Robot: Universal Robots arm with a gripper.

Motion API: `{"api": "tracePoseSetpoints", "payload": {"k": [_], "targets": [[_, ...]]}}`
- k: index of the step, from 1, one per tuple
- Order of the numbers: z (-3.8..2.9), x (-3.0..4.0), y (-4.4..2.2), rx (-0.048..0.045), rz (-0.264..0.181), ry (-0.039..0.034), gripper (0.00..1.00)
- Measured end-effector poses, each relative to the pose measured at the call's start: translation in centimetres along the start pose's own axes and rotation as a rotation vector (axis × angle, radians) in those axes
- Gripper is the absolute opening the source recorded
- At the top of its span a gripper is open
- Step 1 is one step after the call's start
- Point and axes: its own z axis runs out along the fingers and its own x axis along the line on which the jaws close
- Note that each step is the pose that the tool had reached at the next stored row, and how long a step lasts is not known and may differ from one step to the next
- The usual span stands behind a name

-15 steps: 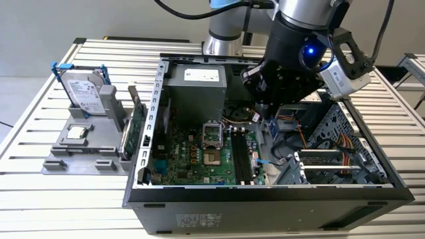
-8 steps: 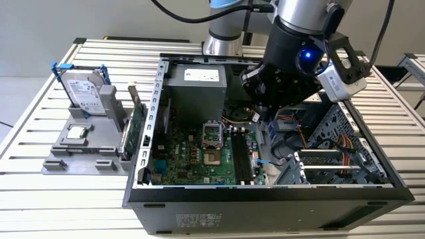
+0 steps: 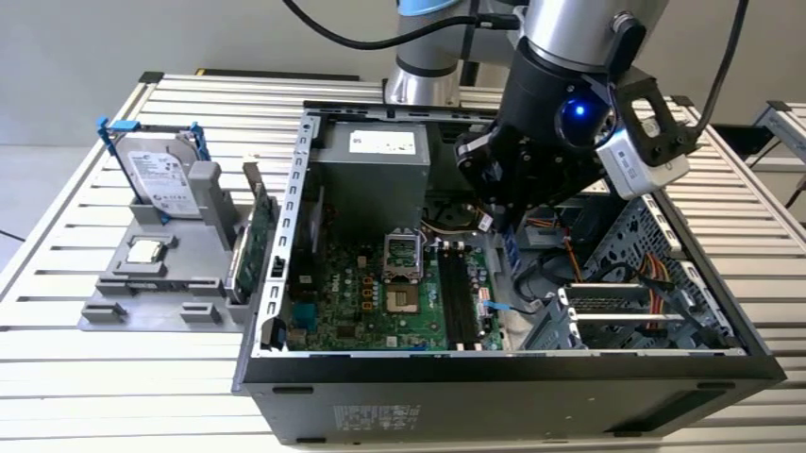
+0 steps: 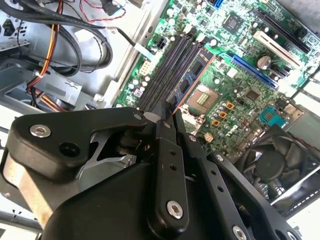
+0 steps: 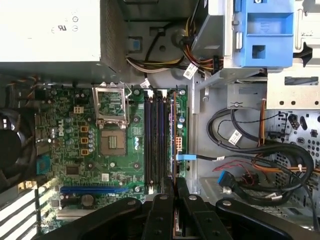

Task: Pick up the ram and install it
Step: 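Insert the ram into the slot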

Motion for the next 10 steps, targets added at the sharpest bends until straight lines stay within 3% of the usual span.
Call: {"api": "tracePoseSetpoints", "payload": {"k": [10], "targets": [[0.08, 0.0, 0.0, 0.0, 0.0, -0.0001, 0.0]]}}
